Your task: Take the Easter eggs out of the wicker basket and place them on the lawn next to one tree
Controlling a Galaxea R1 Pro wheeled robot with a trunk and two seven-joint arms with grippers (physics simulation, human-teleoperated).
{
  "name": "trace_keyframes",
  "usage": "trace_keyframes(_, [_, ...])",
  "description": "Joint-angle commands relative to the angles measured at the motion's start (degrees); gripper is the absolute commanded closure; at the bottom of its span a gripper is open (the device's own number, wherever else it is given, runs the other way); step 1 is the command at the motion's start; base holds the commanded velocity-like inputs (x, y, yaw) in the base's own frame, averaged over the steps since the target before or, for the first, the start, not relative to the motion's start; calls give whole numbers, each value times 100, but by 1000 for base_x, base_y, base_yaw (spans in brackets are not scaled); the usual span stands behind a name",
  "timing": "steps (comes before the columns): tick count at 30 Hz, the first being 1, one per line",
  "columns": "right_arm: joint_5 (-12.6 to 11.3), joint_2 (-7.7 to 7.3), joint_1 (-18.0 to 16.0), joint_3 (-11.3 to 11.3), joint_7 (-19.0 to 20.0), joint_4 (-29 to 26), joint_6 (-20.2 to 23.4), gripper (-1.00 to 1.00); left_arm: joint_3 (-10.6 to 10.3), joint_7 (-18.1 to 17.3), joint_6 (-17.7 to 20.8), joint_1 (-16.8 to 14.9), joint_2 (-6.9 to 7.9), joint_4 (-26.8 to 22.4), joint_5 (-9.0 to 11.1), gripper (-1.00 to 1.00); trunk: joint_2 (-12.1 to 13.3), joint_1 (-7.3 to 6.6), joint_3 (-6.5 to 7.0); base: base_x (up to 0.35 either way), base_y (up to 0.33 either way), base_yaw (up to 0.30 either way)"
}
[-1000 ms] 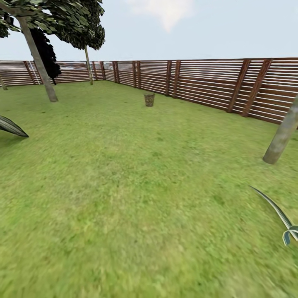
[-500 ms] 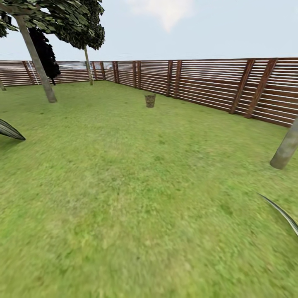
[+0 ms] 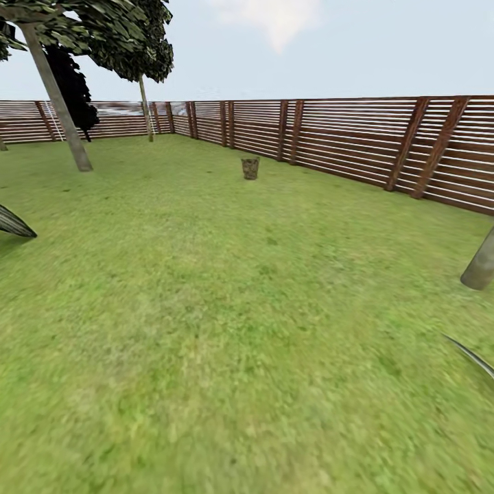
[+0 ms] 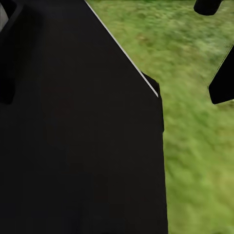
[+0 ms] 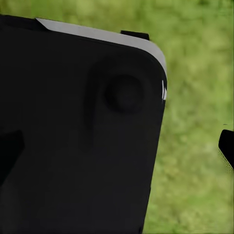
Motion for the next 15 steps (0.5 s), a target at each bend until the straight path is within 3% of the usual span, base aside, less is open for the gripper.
trace_keyframes(1, [45, -1, -3, 1, -5, 4, -14, -100, 25, 6, -11, 1, -7, -3, 1, -100, -2, 3, -4, 330, 80, 0])
trace_keyframes(15, [41, -1, -3, 1, -5, 4, -14, -100, 26, 46, -11, 1, -23, -3, 1, -100, -2, 3, -4, 330, 80, 0])
